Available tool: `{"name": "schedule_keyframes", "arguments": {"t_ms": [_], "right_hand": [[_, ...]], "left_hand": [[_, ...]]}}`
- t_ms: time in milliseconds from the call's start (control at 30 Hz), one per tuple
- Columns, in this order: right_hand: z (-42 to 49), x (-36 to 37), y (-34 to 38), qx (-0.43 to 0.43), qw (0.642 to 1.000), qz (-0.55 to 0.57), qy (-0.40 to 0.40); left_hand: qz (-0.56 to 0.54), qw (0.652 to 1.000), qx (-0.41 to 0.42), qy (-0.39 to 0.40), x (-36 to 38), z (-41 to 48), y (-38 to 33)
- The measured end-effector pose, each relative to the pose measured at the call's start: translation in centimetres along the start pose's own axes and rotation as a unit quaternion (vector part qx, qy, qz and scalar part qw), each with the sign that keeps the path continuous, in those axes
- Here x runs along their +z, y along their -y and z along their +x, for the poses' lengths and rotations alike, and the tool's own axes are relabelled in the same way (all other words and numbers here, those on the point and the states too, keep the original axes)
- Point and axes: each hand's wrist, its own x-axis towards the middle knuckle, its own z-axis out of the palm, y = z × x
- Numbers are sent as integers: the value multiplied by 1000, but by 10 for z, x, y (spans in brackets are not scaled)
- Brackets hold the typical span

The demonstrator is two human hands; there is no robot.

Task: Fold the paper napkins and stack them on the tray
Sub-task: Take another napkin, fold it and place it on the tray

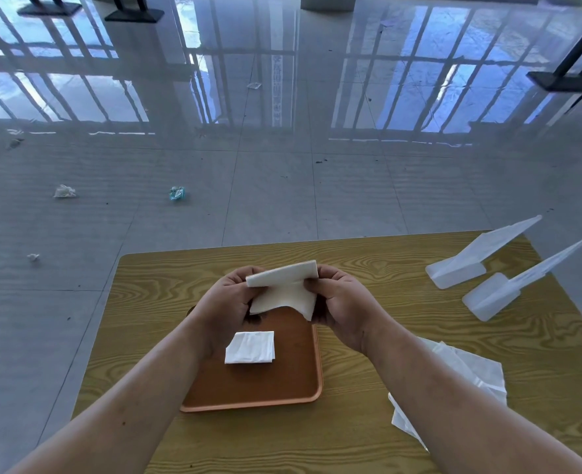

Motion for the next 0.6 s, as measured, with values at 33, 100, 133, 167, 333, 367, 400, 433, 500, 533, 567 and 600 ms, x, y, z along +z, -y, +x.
{"name": "schedule_keyframes", "arguments": {"t_ms": [33, 100, 133, 167, 333, 367, 400, 433, 500, 533, 567, 600], "right_hand": [[-1, 1, 0, -2, 1000, 0, 5], [0, 0, 0, -3, 1000, -4, 6], [0, -1, -1, -4, 1000, -3, 8], [0, -2, -1, -4, 1000, 4, 10], [3, -3, -1, 21, 999, -26, 28], [4, -1, -1, 22, 998, -55, 23], [6, 1, -3, 23, 996, -79, 17], [9, 4, -6, 29, 995, -97, 5], [14, 11, -14, 44, 993, -112, -17], [17, 13, -21, 52, 991, -120, -23], [20, 16, -28, 63, 989, -130, -28], [23, 16, -37, 73, 986, -146, -33]], "left_hand": [[-1, 1000, 0, 6, -1, 0, 0], [-8, 1000, -2, 9, -3, -2, -1], [-13, 1000, -5, 10, -4, -2, -2], [-23, 1000, -12, 15, -6, -1, -1], [-8, 1000, -14, 17, -12, 3, -1], [14, 1000, 2, 0, -11, 2, -1], [31, 999, 15, -17, -13, 1, 0], [41, 998, 26, -29, -15, 2, 2], [72, 995, 30, -55, -23, 4, 12], [84, 993, 27, -73, -29, 5, 18], [95, 991, 21, -94, -34, 5, 25], [110, 988, 14, -111, -41, 6, 34]]}}
